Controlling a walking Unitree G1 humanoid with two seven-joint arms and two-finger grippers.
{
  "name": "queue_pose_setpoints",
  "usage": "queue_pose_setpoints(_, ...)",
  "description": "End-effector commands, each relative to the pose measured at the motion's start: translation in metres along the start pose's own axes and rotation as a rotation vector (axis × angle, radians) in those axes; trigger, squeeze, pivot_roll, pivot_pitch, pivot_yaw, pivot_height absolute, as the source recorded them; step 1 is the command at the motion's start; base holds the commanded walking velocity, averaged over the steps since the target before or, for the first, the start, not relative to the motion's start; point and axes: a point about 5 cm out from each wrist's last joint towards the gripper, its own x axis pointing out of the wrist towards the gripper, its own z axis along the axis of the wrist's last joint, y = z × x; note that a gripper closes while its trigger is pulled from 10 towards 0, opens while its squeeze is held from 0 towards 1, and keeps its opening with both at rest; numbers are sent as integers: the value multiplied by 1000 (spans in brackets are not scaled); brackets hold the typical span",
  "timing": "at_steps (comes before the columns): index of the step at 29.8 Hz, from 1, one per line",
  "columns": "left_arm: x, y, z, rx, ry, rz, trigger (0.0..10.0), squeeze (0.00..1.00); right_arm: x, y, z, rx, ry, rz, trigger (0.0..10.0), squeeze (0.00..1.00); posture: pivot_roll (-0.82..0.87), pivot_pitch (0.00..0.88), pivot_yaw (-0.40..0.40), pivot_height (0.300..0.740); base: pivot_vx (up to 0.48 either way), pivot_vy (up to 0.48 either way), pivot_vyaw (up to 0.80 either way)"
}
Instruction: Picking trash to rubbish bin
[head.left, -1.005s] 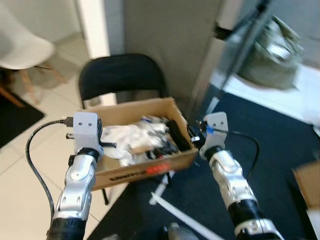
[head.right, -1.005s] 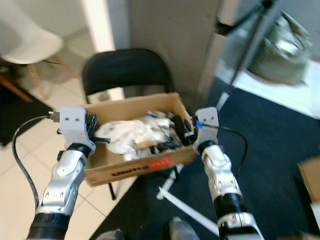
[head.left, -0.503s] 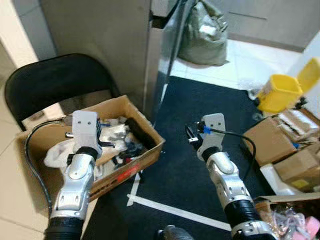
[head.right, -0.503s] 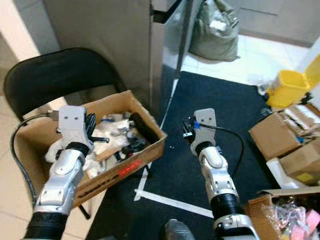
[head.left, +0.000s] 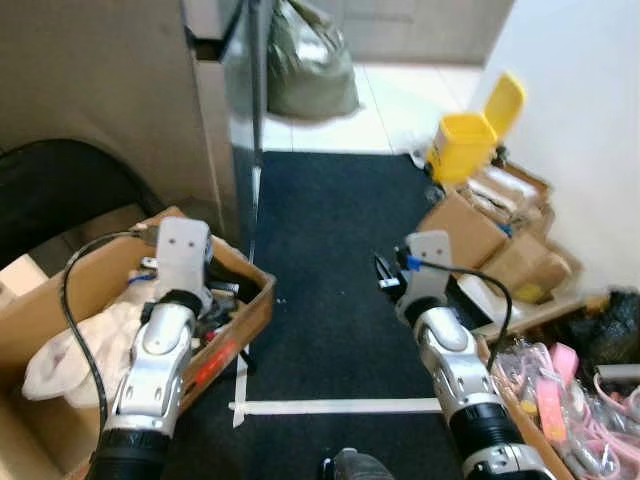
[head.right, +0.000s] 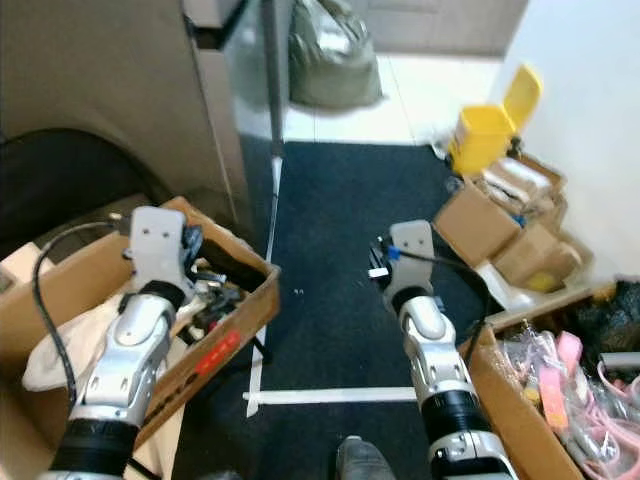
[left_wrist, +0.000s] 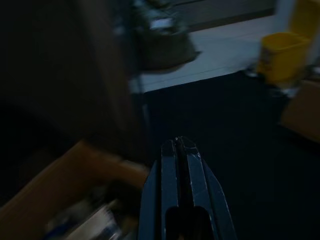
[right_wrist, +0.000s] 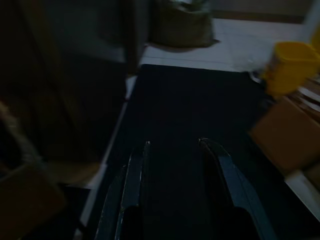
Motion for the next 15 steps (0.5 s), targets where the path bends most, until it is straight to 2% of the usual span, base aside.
queue_pose_setpoints(1, 2, -2, -2, 17, 21, -23, 10000, 0, -4, -5, -3, 2, 13, -27, 10000, 0, 51, 38, 18, 740, 0, 0, -800)
queue_pose_setpoints(6, 4, 0, -1, 20, 26, -29, 10000, 0, -6, -4, -6, 6, 18, -36, 10000, 0, 62, 56, 34, 740, 0, 0, -800)
queue_pose_setpoints(15, 0, 3, -3, 40, 52, -54, 10000, 0, -11, -7, -9, 13, 23, -71, 10000, 0, 84, 82, 87, 740, 0, 0, -800)
